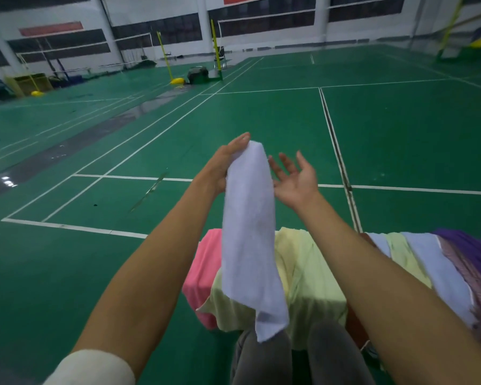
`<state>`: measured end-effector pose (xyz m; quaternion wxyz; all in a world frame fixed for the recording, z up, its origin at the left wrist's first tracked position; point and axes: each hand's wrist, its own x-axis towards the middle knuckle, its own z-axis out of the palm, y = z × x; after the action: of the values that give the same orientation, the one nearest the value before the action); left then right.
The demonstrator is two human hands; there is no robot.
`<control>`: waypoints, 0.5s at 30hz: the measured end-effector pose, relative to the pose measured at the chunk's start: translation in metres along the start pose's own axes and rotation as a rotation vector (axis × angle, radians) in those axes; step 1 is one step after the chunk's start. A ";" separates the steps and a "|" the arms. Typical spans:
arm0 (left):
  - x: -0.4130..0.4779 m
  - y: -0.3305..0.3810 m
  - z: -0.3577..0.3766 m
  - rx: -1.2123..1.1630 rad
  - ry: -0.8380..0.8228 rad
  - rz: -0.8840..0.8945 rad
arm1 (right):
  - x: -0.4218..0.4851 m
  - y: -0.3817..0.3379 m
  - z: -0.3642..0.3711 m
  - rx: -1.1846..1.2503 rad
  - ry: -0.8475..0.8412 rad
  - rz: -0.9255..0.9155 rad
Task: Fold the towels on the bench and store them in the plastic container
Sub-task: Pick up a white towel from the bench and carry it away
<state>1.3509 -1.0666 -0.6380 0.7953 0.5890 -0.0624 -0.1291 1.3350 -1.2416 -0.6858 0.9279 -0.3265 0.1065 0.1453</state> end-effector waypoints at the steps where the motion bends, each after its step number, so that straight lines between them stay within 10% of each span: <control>1: 0.000 -0.003 0.000 0.034 0.048 -0.029 | 0.002 0.007 -0.004 -0.107 0.052 0.067; 11: 0.007 0.010 0.019 -0.030 0.107 0.112 | 0.031 0.030 -0.031 -0.956 0.079 0.542; 15: 0.008 0.026 0.025 -0.071 0.026 0.145 | 0.028 0.045 -0.032 -0.738 -0.084 0.545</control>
<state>1.3560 -1.0850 -0.6058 0.8237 0.5560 -0.0901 -0.0654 1.3425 -1.2225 -0.7443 0.6810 -0.5890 0.0921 0.4254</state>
